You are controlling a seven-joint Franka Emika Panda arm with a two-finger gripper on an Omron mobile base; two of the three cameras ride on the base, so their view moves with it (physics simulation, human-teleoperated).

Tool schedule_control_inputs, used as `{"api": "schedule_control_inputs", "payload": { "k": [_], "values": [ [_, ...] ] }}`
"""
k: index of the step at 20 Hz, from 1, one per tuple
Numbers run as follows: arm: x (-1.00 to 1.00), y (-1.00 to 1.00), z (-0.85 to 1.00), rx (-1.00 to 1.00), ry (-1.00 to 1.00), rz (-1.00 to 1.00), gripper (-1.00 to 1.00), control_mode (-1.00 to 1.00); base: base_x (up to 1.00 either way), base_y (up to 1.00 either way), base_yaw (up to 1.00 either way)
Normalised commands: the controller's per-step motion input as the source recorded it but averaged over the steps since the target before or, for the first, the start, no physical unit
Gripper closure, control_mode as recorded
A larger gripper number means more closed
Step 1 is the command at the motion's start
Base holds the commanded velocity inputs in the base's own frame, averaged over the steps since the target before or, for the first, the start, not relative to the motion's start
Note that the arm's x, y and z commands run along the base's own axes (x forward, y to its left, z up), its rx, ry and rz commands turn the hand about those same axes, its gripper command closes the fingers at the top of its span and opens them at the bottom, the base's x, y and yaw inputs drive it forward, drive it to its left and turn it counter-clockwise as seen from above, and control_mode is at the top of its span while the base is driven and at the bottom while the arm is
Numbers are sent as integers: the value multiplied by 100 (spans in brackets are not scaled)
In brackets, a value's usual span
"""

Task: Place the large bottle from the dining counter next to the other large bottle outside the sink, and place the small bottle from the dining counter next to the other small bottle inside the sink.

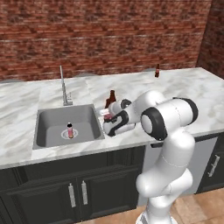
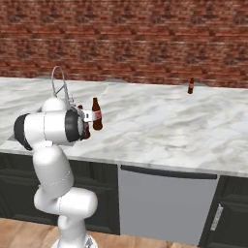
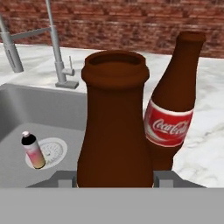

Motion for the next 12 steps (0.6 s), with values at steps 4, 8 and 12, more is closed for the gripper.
{"api": "schedule_control_inputs", "payload": {
  "k": [4,8,12],
  "values": [
    [0,9,-49,0,-3,0,100,-100,0,0,0],
    [0,12,-49,0,-3,0,100,-100,0,0,0],
    [0,16,-49,0,-1,0,100,-100,0,0,0]
  ]
}}
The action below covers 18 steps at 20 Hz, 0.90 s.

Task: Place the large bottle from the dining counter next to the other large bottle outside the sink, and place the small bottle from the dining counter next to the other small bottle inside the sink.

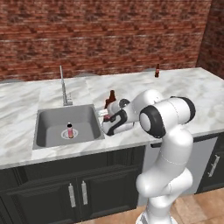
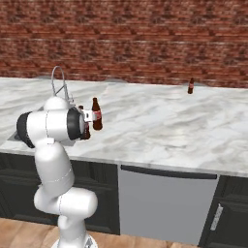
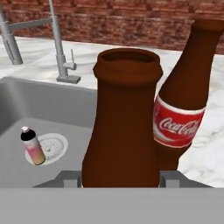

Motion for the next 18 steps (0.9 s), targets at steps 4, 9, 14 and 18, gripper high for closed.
{"api": "schedule_control_inputs", "payload": {
  "k": [4,9,14,18],
  "values": [
    [6,22,-54,0,0,0,-100,-100,0,0,0],
    [-19,5,-15,-6,-8,0,-100,-100,0,0,0],
    [-41,0,0,0,-13,0,-100,-100,0,0,0],
    [-26,0,4,0,-12,0,-100,-100,0,0,0]
  ]
}}
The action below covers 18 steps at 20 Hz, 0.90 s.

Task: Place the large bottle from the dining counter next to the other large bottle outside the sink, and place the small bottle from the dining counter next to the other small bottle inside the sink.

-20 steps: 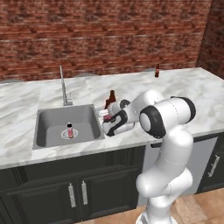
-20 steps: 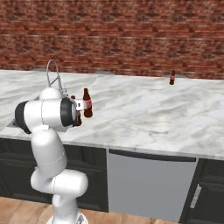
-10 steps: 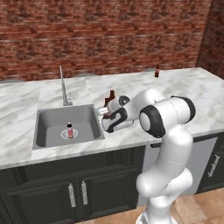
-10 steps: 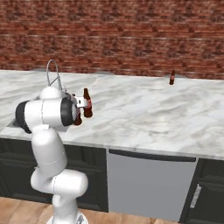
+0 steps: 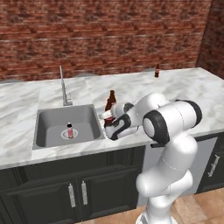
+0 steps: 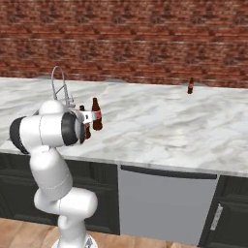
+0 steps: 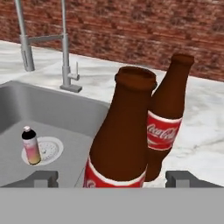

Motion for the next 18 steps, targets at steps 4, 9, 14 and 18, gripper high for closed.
{"api": "schedule_control_inputs", "payload": {
  "k": [4,9,14,18],
  "values": [
    [-11,0,56,-3,-16,-1,-100,-100,0,0,0],
    [-14,0,79,0,-12,-5,-100,-100,0,0,0],
    [-24,-2,31,0,-1,-9,-100,-100,0,0,0],
    [-33,-12,2,0,0,-14,-100,-100,0,0,0]
  ]
}}
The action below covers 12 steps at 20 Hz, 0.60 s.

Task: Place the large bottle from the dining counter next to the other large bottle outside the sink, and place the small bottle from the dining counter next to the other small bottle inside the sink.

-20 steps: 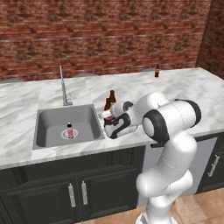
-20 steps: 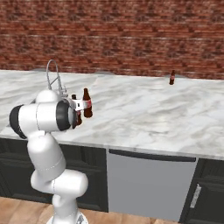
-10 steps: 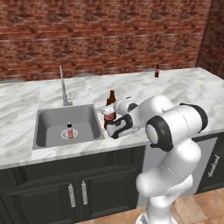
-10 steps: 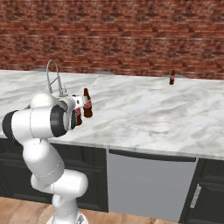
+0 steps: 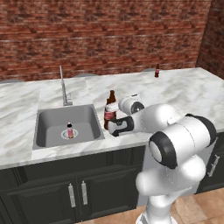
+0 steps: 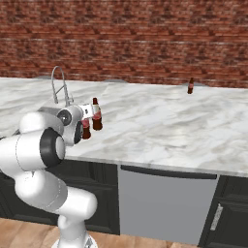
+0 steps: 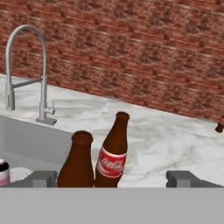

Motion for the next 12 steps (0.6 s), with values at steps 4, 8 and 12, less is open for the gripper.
{"api": "schedule_control_inputs", "payload": {
  "k": [4,8,12],
  "values": [
    [-33,-15,5,1,0,-16,-100,-100,0,0,0],
    [-14,-24,5,12,0,-17,-100,-100,0,0,0],
    [-18,-32,10,24,1,-14,-100,-100,0,0,0]
  ]
}}
